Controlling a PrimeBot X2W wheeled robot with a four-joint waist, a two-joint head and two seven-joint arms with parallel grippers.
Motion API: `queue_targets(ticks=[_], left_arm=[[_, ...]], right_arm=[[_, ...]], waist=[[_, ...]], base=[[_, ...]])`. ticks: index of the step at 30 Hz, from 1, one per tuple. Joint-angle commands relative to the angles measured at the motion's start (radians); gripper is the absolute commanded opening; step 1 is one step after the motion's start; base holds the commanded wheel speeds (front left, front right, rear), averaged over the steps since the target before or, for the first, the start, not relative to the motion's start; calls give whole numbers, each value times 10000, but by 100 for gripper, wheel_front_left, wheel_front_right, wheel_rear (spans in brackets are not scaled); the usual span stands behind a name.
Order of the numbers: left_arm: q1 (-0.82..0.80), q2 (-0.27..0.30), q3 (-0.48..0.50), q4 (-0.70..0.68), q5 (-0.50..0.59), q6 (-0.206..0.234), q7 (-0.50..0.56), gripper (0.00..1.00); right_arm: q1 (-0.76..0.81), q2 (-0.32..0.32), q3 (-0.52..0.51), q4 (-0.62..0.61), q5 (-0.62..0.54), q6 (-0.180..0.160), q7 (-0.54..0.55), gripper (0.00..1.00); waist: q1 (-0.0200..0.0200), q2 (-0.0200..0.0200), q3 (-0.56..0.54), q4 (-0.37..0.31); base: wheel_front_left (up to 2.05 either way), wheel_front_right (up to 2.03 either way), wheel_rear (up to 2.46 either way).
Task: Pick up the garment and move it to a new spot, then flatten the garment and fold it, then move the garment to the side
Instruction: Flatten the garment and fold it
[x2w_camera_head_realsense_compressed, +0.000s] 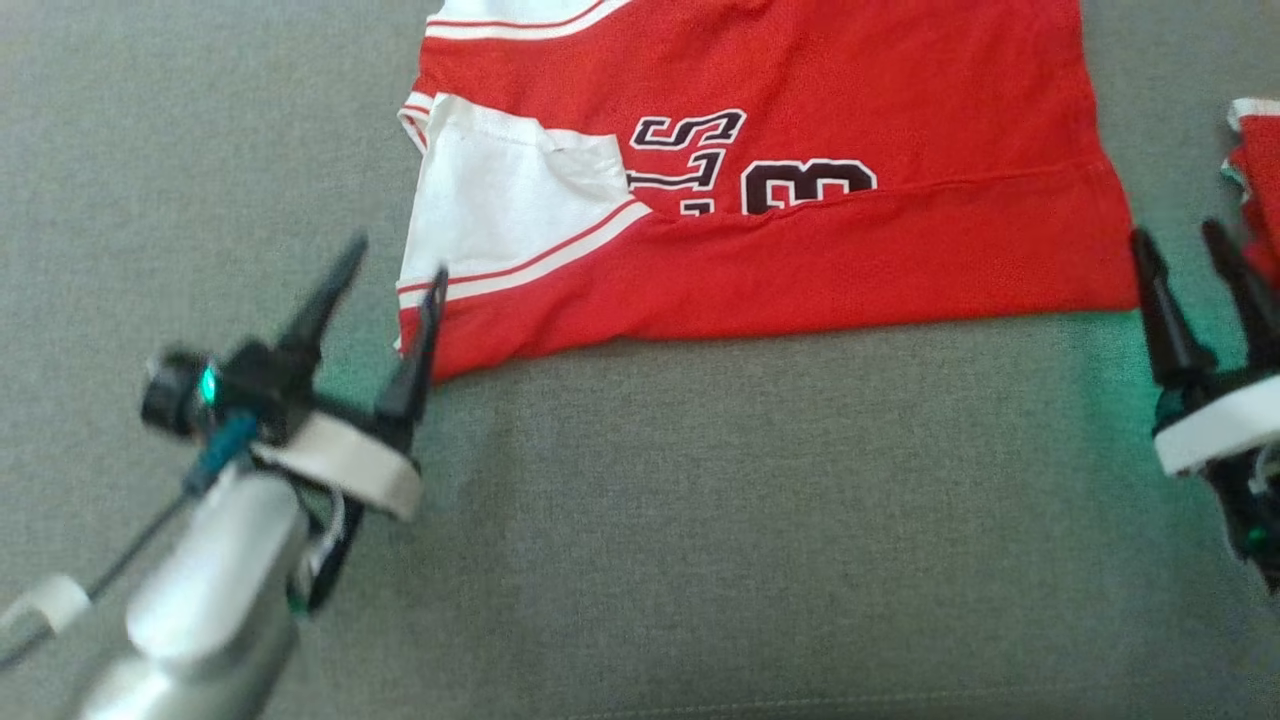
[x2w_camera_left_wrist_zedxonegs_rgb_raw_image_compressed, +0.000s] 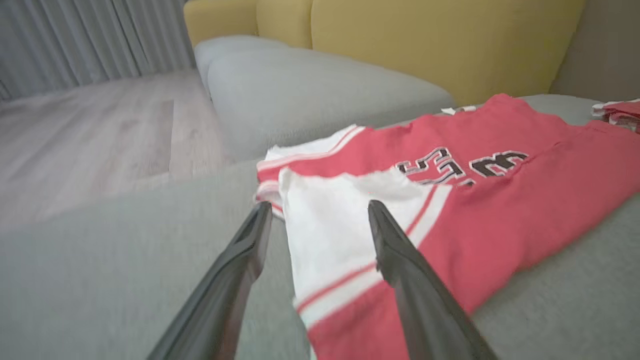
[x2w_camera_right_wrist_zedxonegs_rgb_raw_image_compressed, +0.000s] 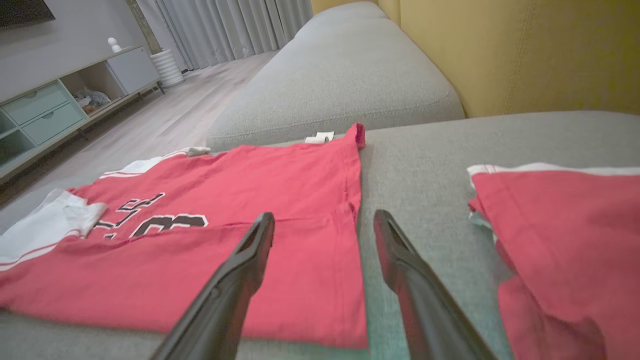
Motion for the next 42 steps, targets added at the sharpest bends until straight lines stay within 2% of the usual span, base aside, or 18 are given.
queue_targets(ticks=[1,3,8,14,15,16,17,20,29,30,31,32,42], left_arm=[[162,233,498,-391,-269,277,160,100],[657,173,589,-536,-537,593,441,100],[1313,123,542,-730,-949,894,1225,100],[1544,400,325,-867,-902,1261,2221,100],[1579,428,280,-933,-932,1235,2349,78],[1613,458,240,-1017,-959,1201,2448,36],[1652,488,197,-1110,-1003,1140,2550,0],[1666,649,136,-1414,-1044,985,2688,0],[1541,1031,161,-1876,-922,985,2703,0],[1544,1057,157,-1899,-927,977,2713,0],[1544,1078,158,-1924,-940,968,2723,0],[1544,1102,137,-1967,-951,950,2747,0],[2412,1255,-60,-2528,-1052,1004,2497,0]], right_arm=[[286,-152,1,-259,-97,65,-134,100],[401,-78,6,-288,-80,65,-134,100],[491,11,17,-302,-24,65,-134,100],[337,60,362,-185,149,65,-135,100],[294,57,435,-137,194,65,-135,100],[253,49,512,-60,241,65,-135,100],[210,42,581,37,294,65,-135,100],[83,61,780,514,592,65,-65,100],[-682,205,1474,1836,1248,65,525,98],[-738,275,1521,1993,1467,65,711,76],[-797,300,1661,2079,1605,65,931,42],[-866,240,1904,2226,1840,65,1242,0],[-416,-763,2982,1930,2109,65,902,0]], waist=[[2,0,-94,-46],[2,0,-125,-63],[2,0,-110,-102],[2,0,19,-221],[2,0,26,-231],[2,0,29,-235],[2,0,27,-232],[2,0,4,-167],[2,0,-99,48],[2,0,-121,64],[2,0,-141,81],[2,0,-203,135],[2,0,-936,139]], base=[[0,0,0],[0,0,0],[0,0,0],[0,0,0],[0,0,0],[0,0,0],[0,0,0],[0,0,0],[0,0,0],[0,0,0],[0,0,0],[0,0,0],[0,0,0]])
